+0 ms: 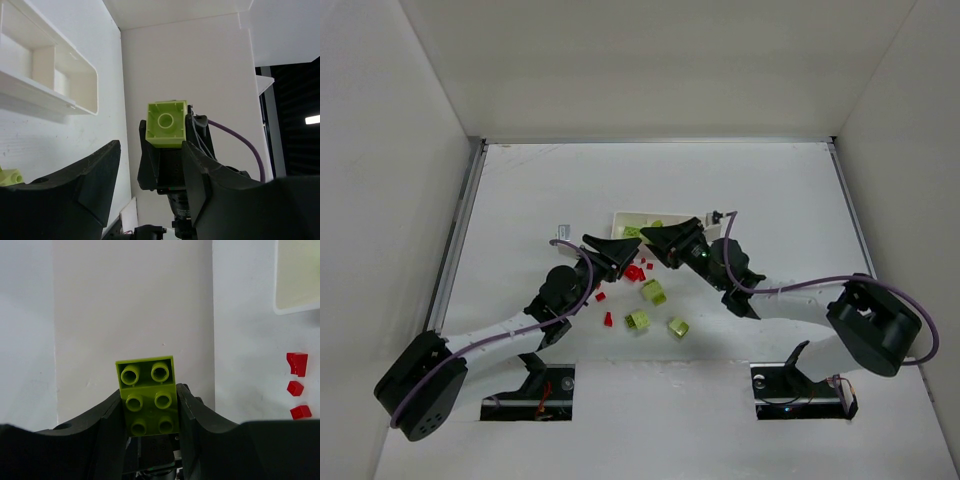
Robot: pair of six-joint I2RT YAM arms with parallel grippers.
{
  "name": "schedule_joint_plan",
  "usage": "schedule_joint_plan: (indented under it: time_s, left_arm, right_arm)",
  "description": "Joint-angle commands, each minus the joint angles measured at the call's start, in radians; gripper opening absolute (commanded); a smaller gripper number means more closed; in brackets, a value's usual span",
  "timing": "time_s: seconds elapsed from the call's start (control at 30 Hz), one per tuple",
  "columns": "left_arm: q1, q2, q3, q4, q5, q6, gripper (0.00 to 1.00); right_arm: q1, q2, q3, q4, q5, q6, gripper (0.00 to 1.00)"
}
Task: Sort the legos into containers by color
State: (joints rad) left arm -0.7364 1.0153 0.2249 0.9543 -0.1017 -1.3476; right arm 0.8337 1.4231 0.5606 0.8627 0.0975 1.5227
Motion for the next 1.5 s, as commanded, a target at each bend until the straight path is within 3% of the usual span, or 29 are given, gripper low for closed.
schedule_joint_plan:
  time_s: [0.0, 1.2, 1.47]
  left_arm:
    - [0.007, 0.000, 0.024, 0.075, 0.008, -0.013, 0.49]
    - [0.007, 0.005, 0.033, 0.116, -0.039, -0.012, 0.41]
    - [0.007, 0.025, 0.028, 0.139, -0.043, -0.008, 0.35]
  right_arm:
    - [0.012, 0.014, 0.033, 0.098, 0.010, 0.013, 0.28]
    - [0.037, 0.105, 0.044, 0.226, -0.016, 0.082, 0.27]
    - [0.047, 0.122, 0.045, 0.234, -0.019, 0.088, 0.27]
